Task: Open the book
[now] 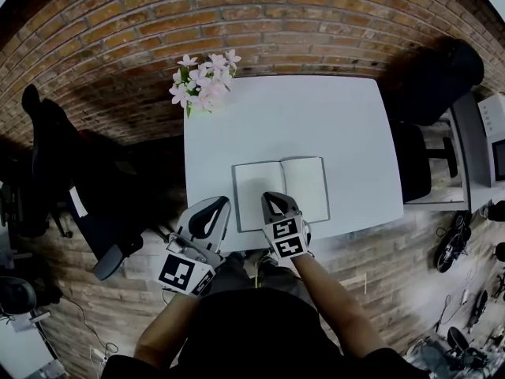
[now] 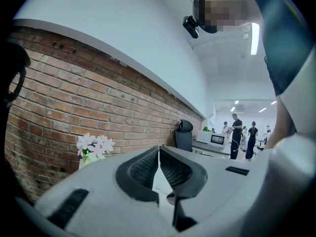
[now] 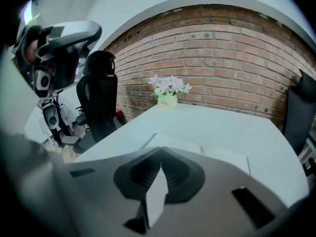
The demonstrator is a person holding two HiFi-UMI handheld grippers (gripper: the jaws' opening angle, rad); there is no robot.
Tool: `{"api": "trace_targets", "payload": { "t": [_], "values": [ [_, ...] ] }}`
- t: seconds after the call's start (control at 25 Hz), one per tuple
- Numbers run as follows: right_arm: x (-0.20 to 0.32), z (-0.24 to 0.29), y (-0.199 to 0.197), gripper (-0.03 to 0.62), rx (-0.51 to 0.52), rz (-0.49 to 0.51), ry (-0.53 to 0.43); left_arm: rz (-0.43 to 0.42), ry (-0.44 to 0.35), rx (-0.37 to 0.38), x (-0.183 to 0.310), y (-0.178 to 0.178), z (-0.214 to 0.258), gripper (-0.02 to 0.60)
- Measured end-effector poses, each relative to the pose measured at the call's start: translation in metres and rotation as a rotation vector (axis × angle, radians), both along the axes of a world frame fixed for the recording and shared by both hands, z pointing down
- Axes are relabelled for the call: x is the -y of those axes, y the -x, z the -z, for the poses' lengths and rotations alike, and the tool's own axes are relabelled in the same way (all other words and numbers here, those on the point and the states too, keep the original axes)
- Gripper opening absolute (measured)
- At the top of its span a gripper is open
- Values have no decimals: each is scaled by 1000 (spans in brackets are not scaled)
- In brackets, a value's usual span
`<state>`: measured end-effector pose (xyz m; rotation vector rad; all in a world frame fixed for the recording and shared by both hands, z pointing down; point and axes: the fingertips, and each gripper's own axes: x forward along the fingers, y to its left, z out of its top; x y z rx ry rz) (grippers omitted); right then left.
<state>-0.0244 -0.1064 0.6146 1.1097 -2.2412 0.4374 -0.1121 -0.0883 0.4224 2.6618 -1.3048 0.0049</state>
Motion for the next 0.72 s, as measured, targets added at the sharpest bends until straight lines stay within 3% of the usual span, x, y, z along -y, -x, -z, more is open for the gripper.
{"api": "trace_targets", "payload": {
  "t": [0.48, 0.72],
  "values": [
    [1, 15, -138, 14, 53, -335, 21, -147, -65, -13, 22, -68, 19, 29],
    [-5, 40, -201, 14, 92, -487, -26, -207, -98, -14, 27, -98, 34, 29]
  ]
}}
